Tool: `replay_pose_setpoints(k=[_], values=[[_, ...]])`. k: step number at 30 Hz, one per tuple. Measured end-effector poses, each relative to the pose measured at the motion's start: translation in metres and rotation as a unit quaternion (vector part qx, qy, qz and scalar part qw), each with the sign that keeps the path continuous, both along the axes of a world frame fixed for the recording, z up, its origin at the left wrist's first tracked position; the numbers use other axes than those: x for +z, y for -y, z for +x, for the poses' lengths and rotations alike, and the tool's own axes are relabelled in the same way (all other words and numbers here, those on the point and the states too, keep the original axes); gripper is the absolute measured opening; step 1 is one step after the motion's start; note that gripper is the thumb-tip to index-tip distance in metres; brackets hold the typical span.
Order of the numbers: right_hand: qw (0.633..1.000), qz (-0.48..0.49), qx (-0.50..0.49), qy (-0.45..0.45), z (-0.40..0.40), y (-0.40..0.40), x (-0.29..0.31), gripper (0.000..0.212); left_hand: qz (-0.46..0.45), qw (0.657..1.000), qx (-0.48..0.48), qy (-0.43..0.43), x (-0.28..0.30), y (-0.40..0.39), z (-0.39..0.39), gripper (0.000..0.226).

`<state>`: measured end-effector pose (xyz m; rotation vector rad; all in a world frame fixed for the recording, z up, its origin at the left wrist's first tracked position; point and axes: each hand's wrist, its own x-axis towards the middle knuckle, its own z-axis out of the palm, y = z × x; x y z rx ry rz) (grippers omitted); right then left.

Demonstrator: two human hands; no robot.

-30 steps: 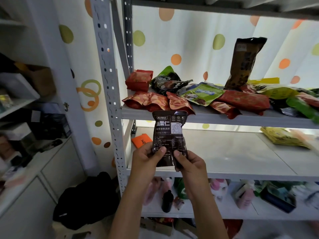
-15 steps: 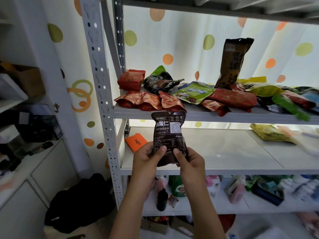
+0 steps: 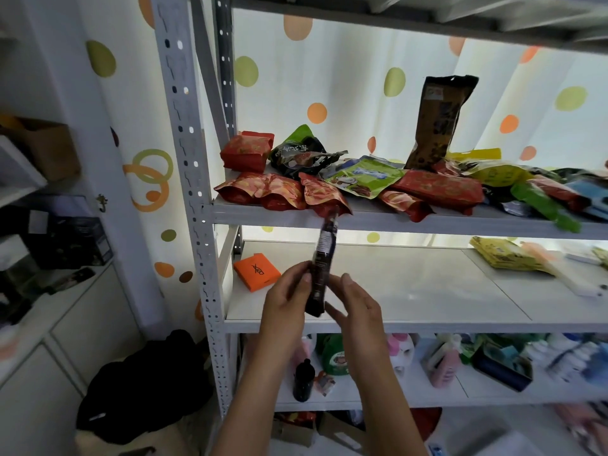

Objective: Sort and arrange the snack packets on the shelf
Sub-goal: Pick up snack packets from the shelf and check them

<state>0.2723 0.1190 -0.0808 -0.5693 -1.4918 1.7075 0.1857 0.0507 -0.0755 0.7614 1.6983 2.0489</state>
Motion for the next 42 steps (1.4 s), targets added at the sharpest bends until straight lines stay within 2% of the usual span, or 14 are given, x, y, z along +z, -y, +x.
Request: replay_pose_setpoints(k=[1, 3, 6, 11, 13, 18, 25, 34, 38, 40, 42], values=[[1.0, -0.008, 0.002, 0.0, 0.0, 0.001, 0.0, 0.037, 0.016, 0.998, -0.029, 0.045, 0.003, 0.001, 0.002, 0.021], [1.0, -0.004, -0.009, -0.007, -0.001, 0.002, 0.0, 0.025, 0.047, 0.989, -0.085, 0.111, 0.005, 0.005, 0.003, 0.03], [0.999, 0.014, -0.04, -0.026, -0.001, 0.001, -0.001, 0.027, 0.032, 0.988, -0.108, 0.105, 0.006, 0.007, 0.004, 0.023], [0.998, 0.0, -0.061, -0.034, 0.002, -0.002, -0.001, 0.036, -0.003, 0.989, -0.062, 0.131, -0.001, 0.004, 0.008, 0.023], [0.997, -0.015, -0.071, -0.033, 0.004, -0.003, -0.003, 0.037, -0.013, 0.993, -0.045, 0.104, -0.005, 0.001, 0.011, 0.023], [0.99, -0.044, -0.126, -0.034, 0.008, -0.009, -0.01, 0.036, -0.04, 0.997, 0.054, -0.025, -0.016, -0.002, 0.008, 0.025], [0.991, -0.03, -0.126, -0.035, 0.015, -0.011, -0.011, 0.036, -0.073, 0.994, 0.077, -0.019, -0.024, -0.001, 0.004, 0.033], [0.992, -0.002, -0.126, -0.021, 0.023, -0.015, -0.013, 0.031, -0.002, 0.997, 0.037, 0.068, -0.011, -0.003, 0.013, 0.032], [0.994, -0.005, -0.103, -0.025, 0.026, -0.017, -0.007, 0.031, 0.061, 0.987, 0.006, 0.148, 0.0, -0.005, 0.014, 0.015], [0.994, -0.003, -0.11, -0.026, 0.027, -0.02, -0.004, 0.031, 0.081, 0.985, 0.009, 0.151, 0.006, -0.007, 0.017, 0.01], [0.992, -0.002, -0.119, -0.034, 0.027, -0.024, 0.002, 0.03, 0.087, 0.987, 0.026, 0.135, 0.012, -0.012, 0.018, 0.02]])
